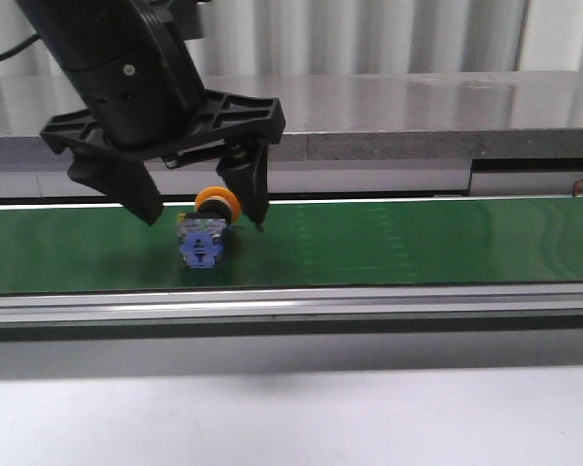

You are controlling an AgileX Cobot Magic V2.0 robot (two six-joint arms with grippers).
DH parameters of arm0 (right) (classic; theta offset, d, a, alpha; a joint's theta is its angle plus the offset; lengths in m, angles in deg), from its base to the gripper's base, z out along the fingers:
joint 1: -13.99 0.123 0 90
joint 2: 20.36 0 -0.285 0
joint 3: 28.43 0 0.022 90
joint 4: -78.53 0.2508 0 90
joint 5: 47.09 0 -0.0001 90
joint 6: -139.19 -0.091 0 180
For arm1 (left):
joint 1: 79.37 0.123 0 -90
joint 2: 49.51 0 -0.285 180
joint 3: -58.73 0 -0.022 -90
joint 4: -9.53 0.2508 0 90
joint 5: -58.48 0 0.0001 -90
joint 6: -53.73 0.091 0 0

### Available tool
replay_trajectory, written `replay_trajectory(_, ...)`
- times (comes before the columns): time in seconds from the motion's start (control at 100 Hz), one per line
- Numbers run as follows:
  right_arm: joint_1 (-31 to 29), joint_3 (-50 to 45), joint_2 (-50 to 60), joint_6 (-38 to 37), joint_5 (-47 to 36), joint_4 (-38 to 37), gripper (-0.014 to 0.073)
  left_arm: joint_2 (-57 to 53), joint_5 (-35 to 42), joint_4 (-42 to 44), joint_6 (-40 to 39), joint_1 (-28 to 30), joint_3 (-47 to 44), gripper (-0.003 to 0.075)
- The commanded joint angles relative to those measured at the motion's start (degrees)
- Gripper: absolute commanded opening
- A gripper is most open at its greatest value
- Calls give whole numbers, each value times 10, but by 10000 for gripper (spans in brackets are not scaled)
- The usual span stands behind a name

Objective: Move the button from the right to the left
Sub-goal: 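Lower the left gripper over the button on the belt and close it, then lift the button off the belt with the left gripper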

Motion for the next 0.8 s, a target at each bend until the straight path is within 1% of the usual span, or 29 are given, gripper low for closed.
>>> replay_trajectory(0.0,1,13,-1,4,-41,1,-67,-10,25,3,-8,-4,18,617)
replay_trajectory(0.14,1,13,-1,4,-41,1,-67,2,19,3,-8,-4,18,615)
replay_trajectory(0.21,1,13,-1,4,-41,1,-67,2,16,4,-8,-4,18,562)
replay_trajectory(0.26,1,13,-1,4,-41,1,-67,2,15,6,-8,-4,18,488)
replay_trajectory(0.45,1,13,-1,4,-41,1,-67,2,-10,20,-8,-4,18,87)
replay_trajectory(0.52,1,13,-1,4,-41,1,-67,1,-18,35,-8,-4,18,-20)
replay_trajectory(0.68,1,13,-1,4,-41,1,-67,-29,-25,59,-8,-4,18,-20)
replay_trajectory(0.79,1,13,-1,4,-41,1,-67,-66,-54,93,-8,1,18,-20)
